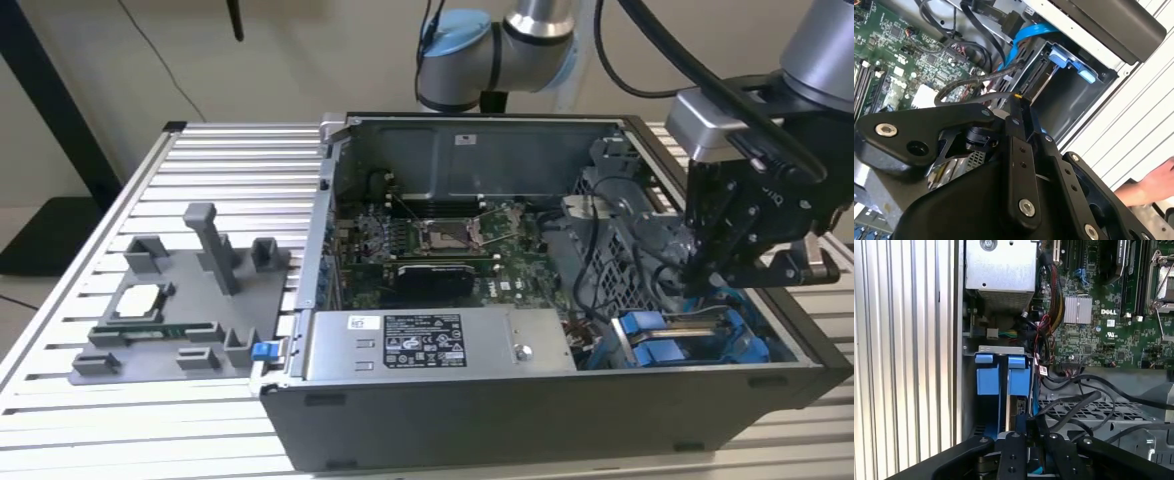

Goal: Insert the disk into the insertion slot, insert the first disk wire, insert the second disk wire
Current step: 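Insert the first disk wire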

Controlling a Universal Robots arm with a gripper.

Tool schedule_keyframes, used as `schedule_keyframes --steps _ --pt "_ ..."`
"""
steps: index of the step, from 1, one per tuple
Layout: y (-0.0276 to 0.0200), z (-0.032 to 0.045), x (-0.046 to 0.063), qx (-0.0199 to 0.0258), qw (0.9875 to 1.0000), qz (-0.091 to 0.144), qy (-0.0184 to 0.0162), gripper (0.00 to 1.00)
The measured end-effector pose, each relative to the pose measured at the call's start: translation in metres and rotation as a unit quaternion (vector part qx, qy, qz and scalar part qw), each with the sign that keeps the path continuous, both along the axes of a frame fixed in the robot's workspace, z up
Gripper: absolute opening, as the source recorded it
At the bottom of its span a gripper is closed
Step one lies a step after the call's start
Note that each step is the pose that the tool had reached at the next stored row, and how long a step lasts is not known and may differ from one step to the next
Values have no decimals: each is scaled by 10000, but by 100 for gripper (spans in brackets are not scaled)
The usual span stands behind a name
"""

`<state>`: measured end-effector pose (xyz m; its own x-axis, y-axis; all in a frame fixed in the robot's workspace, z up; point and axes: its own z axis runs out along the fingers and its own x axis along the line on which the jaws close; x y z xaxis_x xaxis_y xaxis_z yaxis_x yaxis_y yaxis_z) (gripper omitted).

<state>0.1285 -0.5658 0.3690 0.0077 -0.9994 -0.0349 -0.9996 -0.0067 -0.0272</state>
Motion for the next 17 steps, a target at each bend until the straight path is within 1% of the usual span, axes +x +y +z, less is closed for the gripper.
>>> schedule_keyframes --steps 4,9,14,17 --pt "-15 -26 54 0 10000 -4 29 0" --pt "-27 -52 116 1 10000 -11 50 0" --pt "-34 -86 172 14 10000 -18 79 0" --pt "-39 -114 201 35 10000 -21 90 0"
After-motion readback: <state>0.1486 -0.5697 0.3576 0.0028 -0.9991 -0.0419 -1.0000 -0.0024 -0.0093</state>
